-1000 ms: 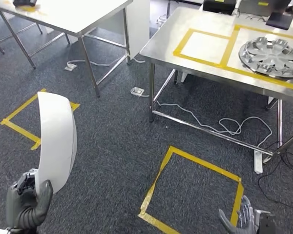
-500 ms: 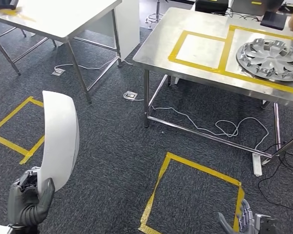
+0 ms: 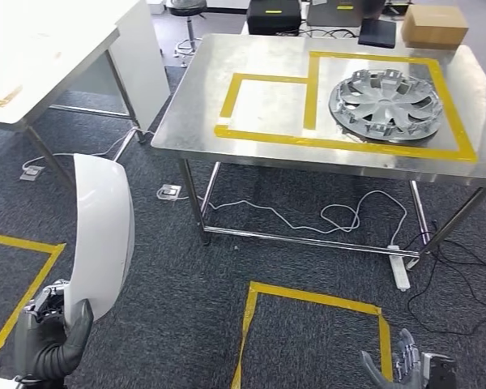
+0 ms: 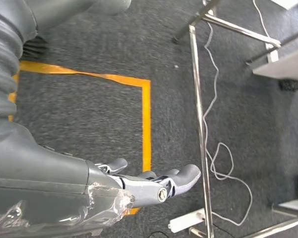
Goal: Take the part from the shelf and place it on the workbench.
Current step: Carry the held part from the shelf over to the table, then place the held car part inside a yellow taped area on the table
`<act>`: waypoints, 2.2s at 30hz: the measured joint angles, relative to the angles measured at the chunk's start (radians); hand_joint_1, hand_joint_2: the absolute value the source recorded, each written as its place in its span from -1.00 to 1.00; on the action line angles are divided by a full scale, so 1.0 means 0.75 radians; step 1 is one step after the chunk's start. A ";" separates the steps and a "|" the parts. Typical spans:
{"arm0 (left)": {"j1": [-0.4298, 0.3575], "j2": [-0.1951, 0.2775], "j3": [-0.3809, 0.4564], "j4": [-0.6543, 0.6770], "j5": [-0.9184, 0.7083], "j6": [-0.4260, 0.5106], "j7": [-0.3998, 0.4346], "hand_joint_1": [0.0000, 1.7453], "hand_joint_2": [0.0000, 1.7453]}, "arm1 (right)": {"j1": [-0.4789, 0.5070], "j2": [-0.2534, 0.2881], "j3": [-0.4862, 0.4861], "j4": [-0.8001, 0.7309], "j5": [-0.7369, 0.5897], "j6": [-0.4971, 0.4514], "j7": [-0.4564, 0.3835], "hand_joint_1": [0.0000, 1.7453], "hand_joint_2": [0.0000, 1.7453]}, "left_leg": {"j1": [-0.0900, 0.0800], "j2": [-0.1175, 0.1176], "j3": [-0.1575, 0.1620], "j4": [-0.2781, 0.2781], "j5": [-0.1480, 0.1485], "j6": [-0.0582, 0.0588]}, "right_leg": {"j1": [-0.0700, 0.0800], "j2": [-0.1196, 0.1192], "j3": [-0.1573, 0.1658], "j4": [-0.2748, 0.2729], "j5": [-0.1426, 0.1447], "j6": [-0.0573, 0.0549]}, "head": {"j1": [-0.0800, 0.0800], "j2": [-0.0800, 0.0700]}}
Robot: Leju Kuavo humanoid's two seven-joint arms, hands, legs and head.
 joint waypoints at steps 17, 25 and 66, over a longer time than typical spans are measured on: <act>-0.009 0.001 -0.002 0.001 -0.004 0.002 0.003 1.00 1.00 | 0.001 -0.003 0.013 0.014 0.021 -0.021 -0.009 -1.00 1.00 | -0.024 0.117 0.497 -0.118 -0.250 0.071 | 0.059 -0.208 -0.551 0.245 0.283 -0.011 | 0.021 0.000; -0.016 0.001 -0.005 0.002 -0.005 0.002 0.006 1.00 1.00 | -0.022 -0.003 0.015 0.011 0.042 -0.043 -0.009 -1.00 1.00 | -0.023 0.043 0.142 0.313 -0.257 0.032 | 0.045 -0.136 -0.285 0.096 0.167 -0.045 | 0.010 0.000; -0.243 -0.020 -0.091 0.092 -1.019 0.115 0.595 -1.00 -0.50 | -0.079 -0.006 0.048 0.080 0.115 -0.002 0.013 -1.00 -1.00 | -0.032 0.018 0.160 -0.068 0.010 0.067 | 0.037 -0.146 -0.359 0.165 0.158 0.013 | 0.016 0.000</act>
